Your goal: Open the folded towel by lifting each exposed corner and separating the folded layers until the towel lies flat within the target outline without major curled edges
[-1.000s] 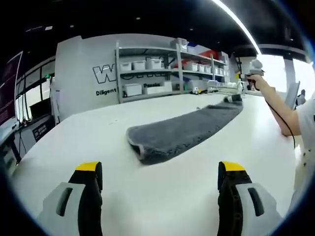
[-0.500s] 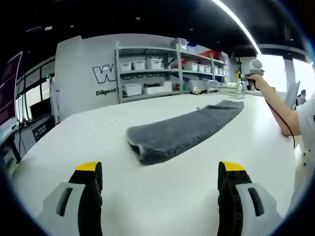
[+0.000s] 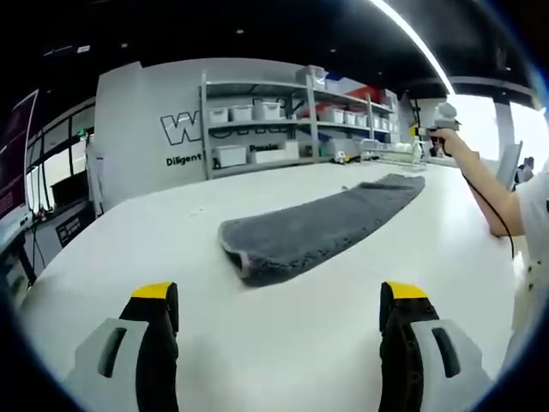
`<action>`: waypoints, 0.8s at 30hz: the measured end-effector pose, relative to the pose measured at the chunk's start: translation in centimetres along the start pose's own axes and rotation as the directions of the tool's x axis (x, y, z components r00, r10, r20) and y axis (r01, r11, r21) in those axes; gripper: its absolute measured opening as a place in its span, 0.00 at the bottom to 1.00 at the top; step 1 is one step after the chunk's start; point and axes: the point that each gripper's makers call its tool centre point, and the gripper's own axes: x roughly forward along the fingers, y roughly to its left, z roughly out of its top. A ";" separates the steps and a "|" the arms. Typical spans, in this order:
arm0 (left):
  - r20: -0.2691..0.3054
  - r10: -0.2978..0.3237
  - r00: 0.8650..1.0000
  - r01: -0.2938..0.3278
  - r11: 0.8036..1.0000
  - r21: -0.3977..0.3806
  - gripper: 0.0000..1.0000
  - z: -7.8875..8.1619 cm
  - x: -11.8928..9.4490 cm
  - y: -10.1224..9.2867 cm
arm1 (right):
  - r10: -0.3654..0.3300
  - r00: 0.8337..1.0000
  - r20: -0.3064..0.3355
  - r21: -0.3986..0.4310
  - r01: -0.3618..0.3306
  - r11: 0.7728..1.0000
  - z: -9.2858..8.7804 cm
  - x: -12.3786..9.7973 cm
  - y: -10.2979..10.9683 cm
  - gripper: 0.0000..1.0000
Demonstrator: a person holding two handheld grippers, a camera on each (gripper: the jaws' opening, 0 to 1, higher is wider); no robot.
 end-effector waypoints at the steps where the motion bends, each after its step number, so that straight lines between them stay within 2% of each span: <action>1: -0.001 0.000 1.000 0.000 1.000 0.000 0.96 0.0 0.0 0.0 | 0.000 1.000 -0.001 0.001 0.000 1.000 0.0 0.0 0.0 0.51; 24: -0.001 -0.003 1.000 0.003 1.000 -0.001 0.96 0.0 0.0 -0.1 | 0.028 0.999 -0.037 0.025 -0.027 0.999 0.1 0.1 1.3 0.77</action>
